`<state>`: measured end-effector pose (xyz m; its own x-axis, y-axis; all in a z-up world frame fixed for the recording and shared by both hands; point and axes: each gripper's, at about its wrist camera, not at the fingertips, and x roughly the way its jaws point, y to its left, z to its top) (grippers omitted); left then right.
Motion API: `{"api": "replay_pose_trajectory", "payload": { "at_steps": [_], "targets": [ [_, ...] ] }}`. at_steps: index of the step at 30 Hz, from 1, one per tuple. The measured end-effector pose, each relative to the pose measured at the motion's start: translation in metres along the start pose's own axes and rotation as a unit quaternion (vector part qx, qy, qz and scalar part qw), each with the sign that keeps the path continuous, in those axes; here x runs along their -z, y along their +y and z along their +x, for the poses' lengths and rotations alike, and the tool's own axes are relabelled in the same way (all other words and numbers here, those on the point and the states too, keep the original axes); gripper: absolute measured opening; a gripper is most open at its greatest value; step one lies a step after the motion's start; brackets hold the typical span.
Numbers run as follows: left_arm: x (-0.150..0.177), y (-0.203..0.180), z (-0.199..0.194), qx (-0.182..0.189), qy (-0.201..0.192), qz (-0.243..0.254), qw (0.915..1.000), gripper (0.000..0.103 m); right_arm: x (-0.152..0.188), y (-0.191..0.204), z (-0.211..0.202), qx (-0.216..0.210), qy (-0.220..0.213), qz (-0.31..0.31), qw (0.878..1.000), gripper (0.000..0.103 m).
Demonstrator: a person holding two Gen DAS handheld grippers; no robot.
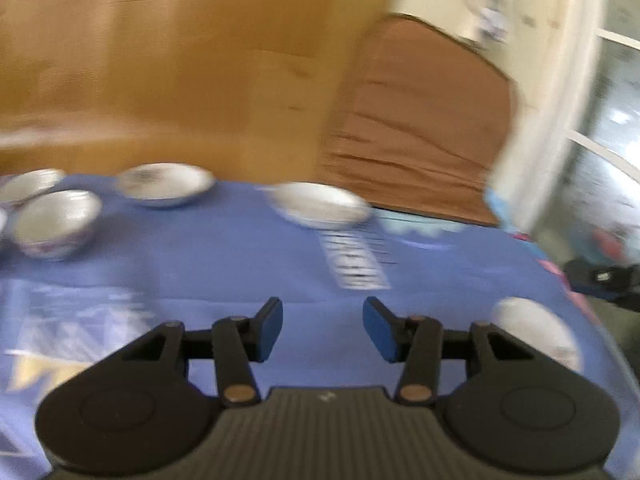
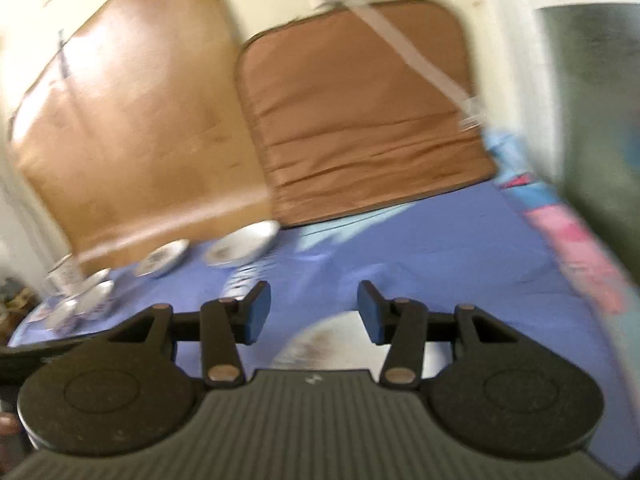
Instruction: Organize plates and bowls
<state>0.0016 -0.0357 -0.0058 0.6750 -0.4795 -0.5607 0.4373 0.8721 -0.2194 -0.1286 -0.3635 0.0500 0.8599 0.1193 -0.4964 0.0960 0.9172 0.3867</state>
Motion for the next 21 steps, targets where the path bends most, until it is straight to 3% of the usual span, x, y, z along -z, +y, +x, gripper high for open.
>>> {"api": "replay_pose_trajectory", "payload": {
  "at_steps": [3, 6, 7, 9, 11, 15, 16, 19, 21],
  "targets": [
    [0.007, 0.031, -0.001, -0.020, -0.010, -0.023, 0.9995, 0.046, -0.010, 0.019, 0.034, -0.050, 0.042, 0.027, 0.997, 0.050],
    [0.015, 0.049, 0.015, -0.024, -0.008, -0.046, 0.9986, 0.046, -0.023, 0.033, 0.085, -0.057, 0.080, 0.063, 0.993, 0.049],
    [0.019, 0.056, 0.019, -0.017, 0.000, -0.059, 0.9981, 0.044, -0.028, 0.035, 0.104, -0.052, 0.093, 0.082, 0.991, 0.049],
    [0.018, 0.062, 0.014, 0.001, -0.027, -0.079, 0.9965, 0.048, -0.038, 0.033, 0.149, -0.029, 0.118, 0.127, 0.984, 0.049],
    [0.017, 0.071, 0.015, 0.007, -0.012, -0.101, 0.9948, 0.047, -0.045, 0.031, 0.179, 0.005, 0.124, 0.159, 0.979, 0.049],
    [0.017, 0.078, 0.016, 0.020, -0.020, -0.125, 0.9918, 0.047, -0.055, 0.034, 0.230, 0.071, 0.121, 0.138, 0.980, 0.050],
    [0.016, 0.077, 0.017, 0.020, -0.020, -0.125, 0.9918, 0.047, -0.055, 0.032, 0.237, 0.073, 0.129, 0.138, 0.979, 0.046],
    [0.014, 0.075, 0.016, 0.022, -0.019, -0.123, 0.9920, 0.047, -0.049, 0.040, 0.251, 0.079, 0.147, 0.101, 0.981, 0.012],
    [0.014, 0.079, 0.015, 0.026, -0.020, -0.127, 0.9913, 0.047, -0.045, 0.044, 0.245, 0.071, 0.148, 0.100, 0.981, 0.012]
  ]
}}
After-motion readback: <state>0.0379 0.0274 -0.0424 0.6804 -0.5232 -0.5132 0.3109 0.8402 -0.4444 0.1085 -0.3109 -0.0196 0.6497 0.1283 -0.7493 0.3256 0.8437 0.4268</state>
